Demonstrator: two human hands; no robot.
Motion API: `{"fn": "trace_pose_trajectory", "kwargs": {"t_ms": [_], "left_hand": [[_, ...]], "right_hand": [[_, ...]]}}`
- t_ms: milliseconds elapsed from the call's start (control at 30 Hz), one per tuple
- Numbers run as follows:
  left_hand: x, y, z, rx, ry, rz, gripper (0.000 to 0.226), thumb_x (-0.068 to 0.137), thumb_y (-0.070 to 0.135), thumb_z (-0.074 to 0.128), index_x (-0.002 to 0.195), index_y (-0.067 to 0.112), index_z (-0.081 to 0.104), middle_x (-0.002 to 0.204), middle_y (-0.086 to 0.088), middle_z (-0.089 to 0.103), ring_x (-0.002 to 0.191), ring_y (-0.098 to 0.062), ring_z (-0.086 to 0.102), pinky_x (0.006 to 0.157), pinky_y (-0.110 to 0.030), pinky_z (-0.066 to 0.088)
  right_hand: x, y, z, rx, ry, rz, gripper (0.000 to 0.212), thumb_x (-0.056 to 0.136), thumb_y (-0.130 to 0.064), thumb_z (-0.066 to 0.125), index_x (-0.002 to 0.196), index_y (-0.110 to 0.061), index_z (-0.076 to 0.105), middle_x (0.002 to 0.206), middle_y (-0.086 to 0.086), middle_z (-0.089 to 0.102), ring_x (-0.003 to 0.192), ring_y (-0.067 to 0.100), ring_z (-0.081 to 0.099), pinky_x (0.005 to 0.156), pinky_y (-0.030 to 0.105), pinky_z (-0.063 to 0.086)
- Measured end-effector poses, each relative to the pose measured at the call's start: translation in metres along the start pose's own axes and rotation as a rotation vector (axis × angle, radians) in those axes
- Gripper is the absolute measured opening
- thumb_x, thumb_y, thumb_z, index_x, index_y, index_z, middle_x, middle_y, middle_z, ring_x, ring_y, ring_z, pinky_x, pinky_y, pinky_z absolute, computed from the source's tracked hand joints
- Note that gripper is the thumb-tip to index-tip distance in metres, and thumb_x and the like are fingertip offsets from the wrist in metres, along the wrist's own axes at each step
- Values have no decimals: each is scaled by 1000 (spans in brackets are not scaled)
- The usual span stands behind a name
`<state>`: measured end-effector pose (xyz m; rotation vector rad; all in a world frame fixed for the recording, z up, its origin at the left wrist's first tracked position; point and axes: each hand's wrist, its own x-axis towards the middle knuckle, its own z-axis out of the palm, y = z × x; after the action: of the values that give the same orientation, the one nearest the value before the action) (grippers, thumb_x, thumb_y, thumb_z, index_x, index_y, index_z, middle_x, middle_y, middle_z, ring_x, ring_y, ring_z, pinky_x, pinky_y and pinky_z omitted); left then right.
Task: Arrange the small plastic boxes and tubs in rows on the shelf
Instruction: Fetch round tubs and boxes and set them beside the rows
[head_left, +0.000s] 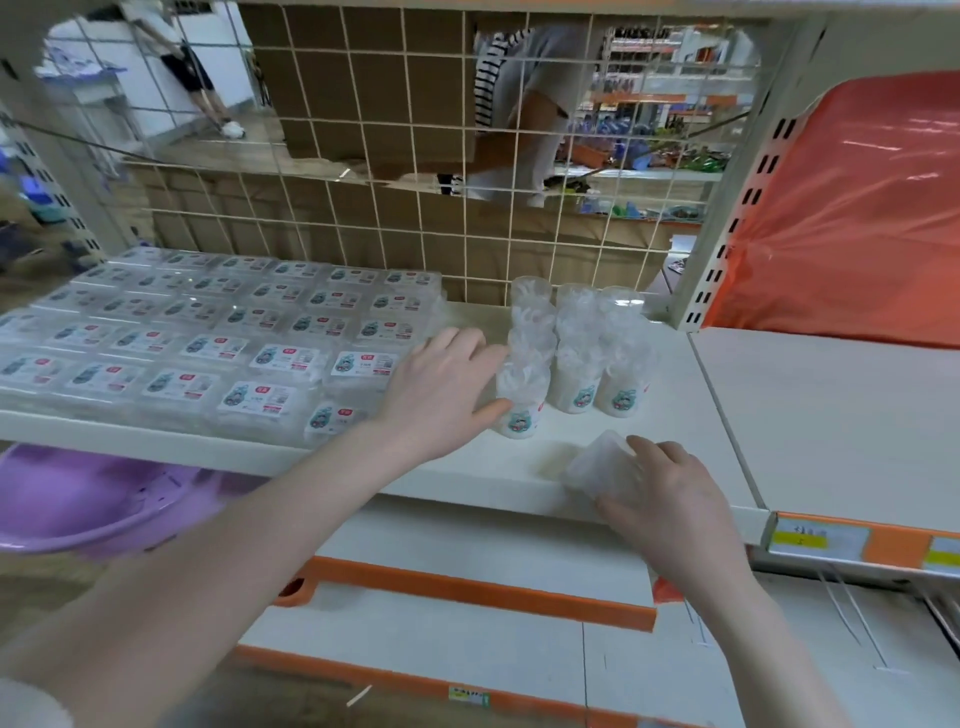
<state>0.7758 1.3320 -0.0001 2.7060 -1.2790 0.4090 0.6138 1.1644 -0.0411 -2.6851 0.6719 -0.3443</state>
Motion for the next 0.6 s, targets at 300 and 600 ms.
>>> {"fn": "trace_pose_trajectory", "kwargs": {"t_ms": [300, 600], "left_hand": [[-72, -65, -15, 30, -76, -250, 58, 92, 52, 44, 141, 21, 38, 148, 0, 33, 136, -19, 27, 108, -37, 29], [-118, -170, -21, -29, -35, -280, 57, 93, 48, 45, 141, 18, 41, 149, -2, 34, 139, -20, 27, 112, -36, 24]], "right_hand": [[8, -53, 6, -36, -70, -242, 67, 75, -37, 64, 135, -19, 41, 116, 1, 51, 108, 22, 45, 80, 28, 36], [18, -160, 45, -50, -75, -284, 71, 77, -37, 62, 140, -19, 36, 124, 1, 49, 117, 22, 43, 89, 28, 37]]}}
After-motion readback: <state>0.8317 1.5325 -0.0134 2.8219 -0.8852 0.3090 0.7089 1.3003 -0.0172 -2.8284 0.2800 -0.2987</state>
